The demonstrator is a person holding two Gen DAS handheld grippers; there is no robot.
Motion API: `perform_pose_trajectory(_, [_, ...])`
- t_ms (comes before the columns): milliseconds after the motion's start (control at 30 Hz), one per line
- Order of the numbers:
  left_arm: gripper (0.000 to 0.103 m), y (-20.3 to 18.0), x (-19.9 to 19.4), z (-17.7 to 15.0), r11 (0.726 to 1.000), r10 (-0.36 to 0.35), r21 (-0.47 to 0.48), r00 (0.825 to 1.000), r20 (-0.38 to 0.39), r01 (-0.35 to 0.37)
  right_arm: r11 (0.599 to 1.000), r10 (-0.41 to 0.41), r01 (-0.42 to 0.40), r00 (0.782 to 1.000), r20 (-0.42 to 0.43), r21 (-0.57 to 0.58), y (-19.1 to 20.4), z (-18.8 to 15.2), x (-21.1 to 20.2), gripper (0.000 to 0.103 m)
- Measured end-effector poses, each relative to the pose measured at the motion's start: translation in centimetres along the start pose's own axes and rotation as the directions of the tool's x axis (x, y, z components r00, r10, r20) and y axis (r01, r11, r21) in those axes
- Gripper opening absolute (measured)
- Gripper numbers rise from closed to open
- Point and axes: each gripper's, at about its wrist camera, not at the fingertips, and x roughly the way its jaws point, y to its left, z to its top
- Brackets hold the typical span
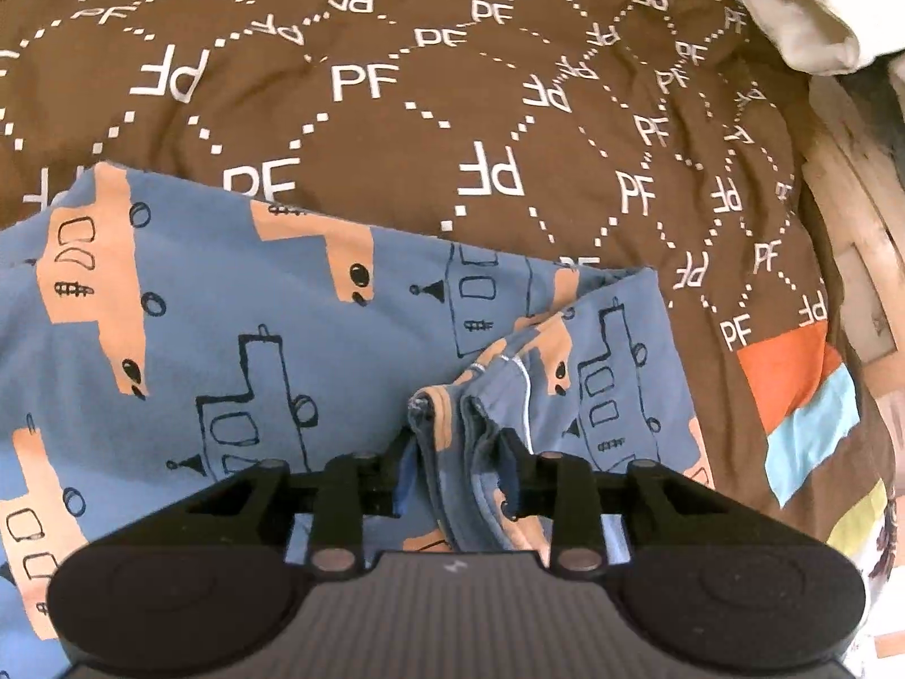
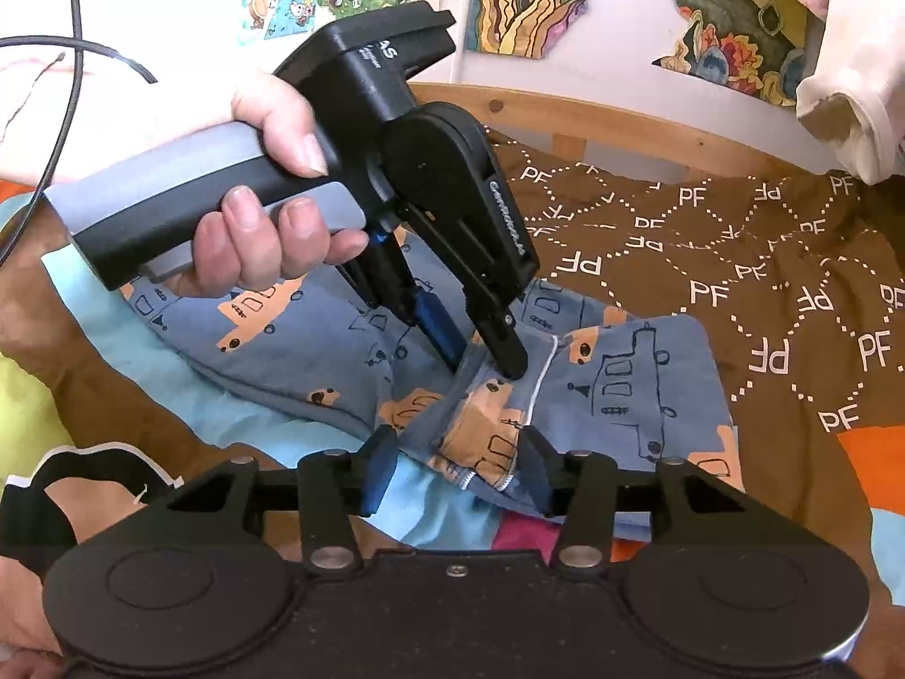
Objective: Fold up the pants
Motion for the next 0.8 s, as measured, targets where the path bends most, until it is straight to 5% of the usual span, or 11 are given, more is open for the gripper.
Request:
perform_pose_trajectory(467, [0.024, -0.6, 0.7, 0.6, 0.999, 0.018, -0.028, 0.999, -0.029, -0.019, 0.981, -0.01, 0.015, 1.0, 0.025, -0.193, 2.0, 0.0, 0.0, 0.04])
perform_pose_trajectory(800, [0.019, -0.6, 0.6, 0.5, 0.999, 0.024, -0.021, 0.999, -0.021, -0.025, 0.993, -0.007, 0.008, 1.0, 0.005, -0.118, 1.1, 0.0, 0.2, 0.017])
